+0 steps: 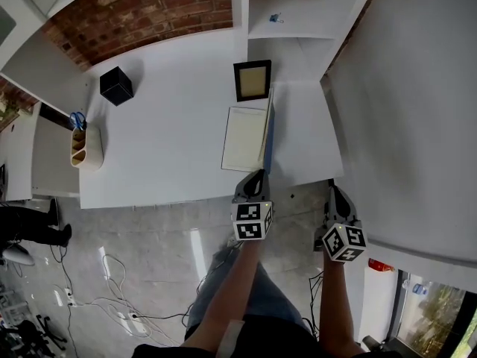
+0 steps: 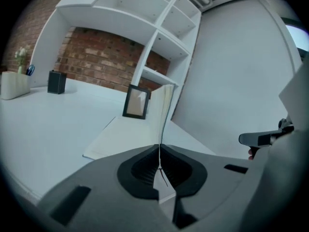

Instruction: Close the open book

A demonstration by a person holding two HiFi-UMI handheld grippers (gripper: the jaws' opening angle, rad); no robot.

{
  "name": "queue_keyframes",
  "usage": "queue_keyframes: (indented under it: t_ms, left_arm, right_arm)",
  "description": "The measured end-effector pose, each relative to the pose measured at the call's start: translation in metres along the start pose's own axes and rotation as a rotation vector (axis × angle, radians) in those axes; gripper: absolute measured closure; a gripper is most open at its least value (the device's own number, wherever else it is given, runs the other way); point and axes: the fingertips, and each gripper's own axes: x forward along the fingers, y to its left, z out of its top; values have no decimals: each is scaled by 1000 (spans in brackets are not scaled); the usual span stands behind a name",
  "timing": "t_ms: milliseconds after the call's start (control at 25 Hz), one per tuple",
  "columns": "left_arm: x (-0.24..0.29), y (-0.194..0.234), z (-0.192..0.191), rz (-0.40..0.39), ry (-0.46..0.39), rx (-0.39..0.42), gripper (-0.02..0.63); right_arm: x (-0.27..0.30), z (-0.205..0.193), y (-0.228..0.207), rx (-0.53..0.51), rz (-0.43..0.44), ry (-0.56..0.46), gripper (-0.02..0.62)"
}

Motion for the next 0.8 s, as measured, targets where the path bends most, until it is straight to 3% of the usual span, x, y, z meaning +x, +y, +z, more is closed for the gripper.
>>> queue_keyframes:
  t_ms: [240, 520, 680, 800]
  left_arm:
    - [-1, 38, -19, 61, 102, -154, 598]
    - [-6, 53, -26, 79, 164, -215, 598]
    - [-11, 50, -24, 54, 162, -166, 598]
    - [-19, 40, -13, -4, 140, -56, 598]
  right_arm:
    - [5, 0, 11, -9, 17, 4, 597]
    - [11, 4, 22, -13, 32, -4, 597]
    - [12, 9, 25, -11, 33, -20, 597]
    - [11, 16, 24, -5, 25, -39, 597]
